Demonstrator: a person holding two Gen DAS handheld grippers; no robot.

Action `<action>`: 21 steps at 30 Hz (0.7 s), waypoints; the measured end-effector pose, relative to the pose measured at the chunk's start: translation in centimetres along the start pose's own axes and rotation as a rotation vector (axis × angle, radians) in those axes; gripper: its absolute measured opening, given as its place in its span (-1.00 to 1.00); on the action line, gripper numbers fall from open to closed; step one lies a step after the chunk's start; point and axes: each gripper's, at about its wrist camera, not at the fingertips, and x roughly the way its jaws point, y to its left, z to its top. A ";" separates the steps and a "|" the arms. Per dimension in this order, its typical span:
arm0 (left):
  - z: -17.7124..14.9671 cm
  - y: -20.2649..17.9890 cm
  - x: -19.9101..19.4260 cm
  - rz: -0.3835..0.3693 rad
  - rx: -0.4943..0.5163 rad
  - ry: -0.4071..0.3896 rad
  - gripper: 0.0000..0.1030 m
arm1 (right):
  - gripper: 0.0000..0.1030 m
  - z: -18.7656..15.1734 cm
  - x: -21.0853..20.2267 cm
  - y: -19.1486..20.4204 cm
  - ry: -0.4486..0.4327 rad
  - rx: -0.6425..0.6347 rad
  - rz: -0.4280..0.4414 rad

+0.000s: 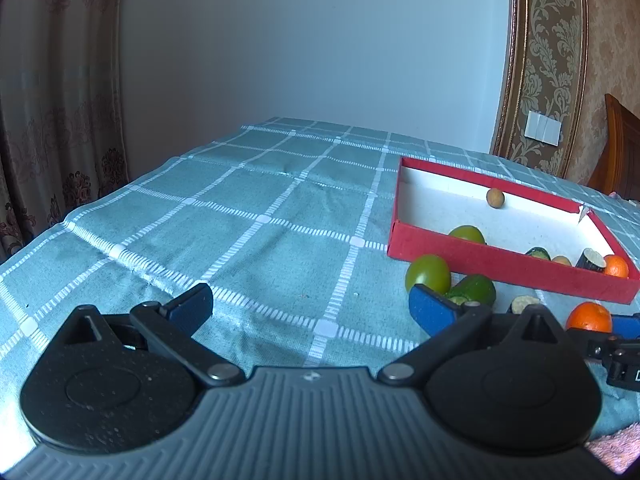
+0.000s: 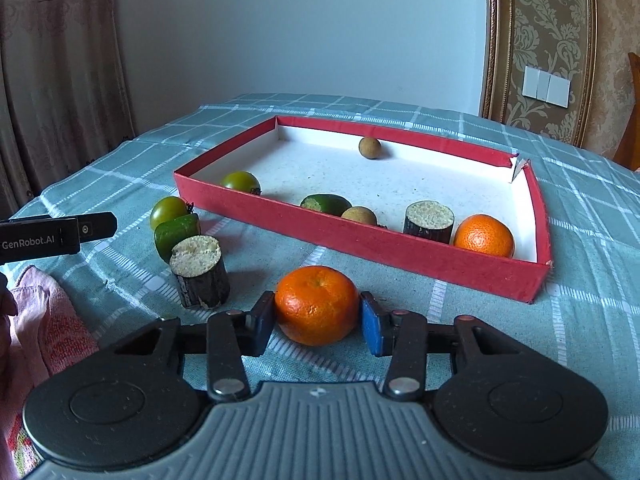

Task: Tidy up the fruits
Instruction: 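Move the right gripper to the mandarin orange and grasp it, then carry the orange over the tray, lower it and open the right gripper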

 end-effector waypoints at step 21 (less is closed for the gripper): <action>0.1 -0.2 0.4 0.010 0.010 0.026 1.00 | -0.15 1.5 -4.1 -2.3 -0.122 0.073 -0.001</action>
